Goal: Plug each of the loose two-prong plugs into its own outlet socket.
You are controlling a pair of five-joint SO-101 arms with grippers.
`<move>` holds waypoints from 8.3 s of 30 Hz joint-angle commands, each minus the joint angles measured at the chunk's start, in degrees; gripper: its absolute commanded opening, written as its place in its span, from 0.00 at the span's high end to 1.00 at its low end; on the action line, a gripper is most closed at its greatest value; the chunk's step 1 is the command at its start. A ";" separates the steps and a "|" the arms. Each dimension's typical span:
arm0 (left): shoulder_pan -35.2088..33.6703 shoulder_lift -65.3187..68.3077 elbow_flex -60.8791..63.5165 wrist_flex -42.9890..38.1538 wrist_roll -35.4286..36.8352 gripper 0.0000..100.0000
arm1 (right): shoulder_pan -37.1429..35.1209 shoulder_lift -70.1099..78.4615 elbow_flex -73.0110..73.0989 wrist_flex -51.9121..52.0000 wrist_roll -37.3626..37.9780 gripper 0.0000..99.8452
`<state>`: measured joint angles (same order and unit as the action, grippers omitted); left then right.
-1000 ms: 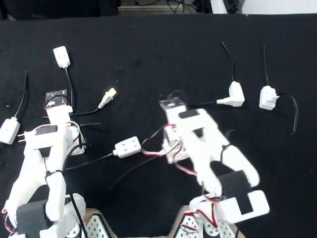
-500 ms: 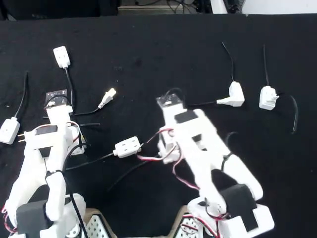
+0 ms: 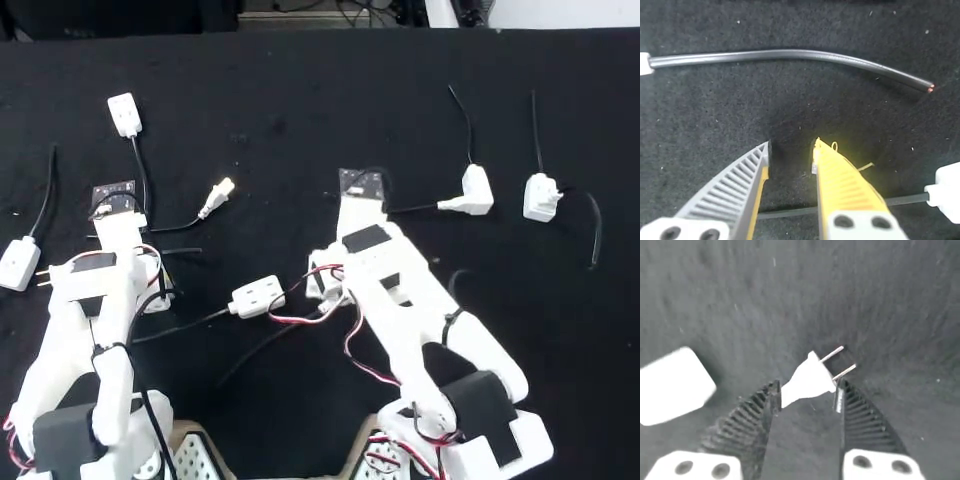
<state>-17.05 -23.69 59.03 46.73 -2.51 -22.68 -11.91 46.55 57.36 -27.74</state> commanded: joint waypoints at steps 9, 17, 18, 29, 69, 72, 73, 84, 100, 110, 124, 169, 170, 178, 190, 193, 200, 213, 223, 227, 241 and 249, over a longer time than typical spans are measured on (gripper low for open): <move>-0.57 -1.93 -1.36 -0.53 0.62 0.85 | 5.36 -1.89 -2.07 -10.64 -1.58 0.82; -0.57 -1.93 -1.36 -0.53 0.62 0.85 | 2.99 -5.32 -2.77 2.90 -1.58 0.82; -0.57 -1.93 -1.36 -0.53 0.62 0.85 | 1.49 -5.23 -2.51 3.78 -1.85 0.82; -0.66 -1.93 -1.45 -0.53 0.62 0.85 | -4.75 1.98 -2.07 -3.43 -3.34 0.82; -0.66 -1.93 -1.36 -0.44 0.62 0.85 | 8.18 -5.58 -5.32 9.67 28.22 0.81; -0.66 -1.93 -1.36 -0.44 0.62 0.85 | 7.12 -5.76 -4.35 10.02 25.41 0.80; -0.66 -1.93 -1.36 -0.44 0.62 0.85 | 6.51 -5.67 -4.35 10.02 22.86 0.80; -0.75 -1.93 -1.36 -0.26 0.62 0.85 | -0.44 -6.02 -1.01 -0.09 -5.19 0.80; -0.75 -1.93 -1.36 -0.44 0.62 0.85 | -0.44 -5.67 4.97 -5.01 -14.77 0.80; -0.75 -1.93 -1.36 -0.26 0.62 0.85 | 4.04 -5.58 6.37 -12.22 -14.24 0.80; -0.75 -2.02 -1.45 -0.18 0.62 0.85 | 5.89 5.49 1.45 -14.95 -14.33 0.80; -0.75 -2.02 -1.45 -0.18 0.62 0.85 | 5.80 -27.30 -11.56 11.34 78.07 0.99; -0.75 -2.02 -1.45 -0.18 0.62 0.85 | 5.80 -27.30 -9.63 12.92 80.44 0.99; -0.75 -2.02 -1.45 -0.35 0.62 0.85 | 5.54 -27.56 14.02 5.63 82.73 0.99; -0.75 -2.02 -1.45 -0.26 0.62 0.85 | 5.89 -27.56 17.27 5.36 72.18 0.72; -0.75 -2.02 -1.45 -0.26 0.62 0.85 | 5.89 -27.30 12.88 7.91 68.13 0.74; -0.75 -2.02 -1.36 -0.18 0.62 0.85 | 5.98 -24.66 14.55 1.23 65.76 0.82; -0.75 -2.02 -1.36 -0.18 0.62 0.85 | 5.54 -13.85 15.52 -2.46 66.11 0.82; -0.75 -2.02 -1.36 -0.26 0.62 0.85 | 5.45 -14.11 19.56 -0.79 70.86 0.82; -0.75 -2.02 -1.36 -0.26 0.62 0.85 | 5.45 -14.11 19.65 -0.53 70.86 0.82; -0.75 -2.02 -1.36 -0.18 0.62 0.85 | -1.05 -14.20 20.35 0.35 67.96 0.98; -0.75 -2.02 -1.36 -0.18 0.62 0.85 | -1.05 -14.29 20.35 0.35 65.41 0.99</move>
<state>-17.32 -24.04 59.03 46.73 -2.51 -22.59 -25.89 66.95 56.75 39.43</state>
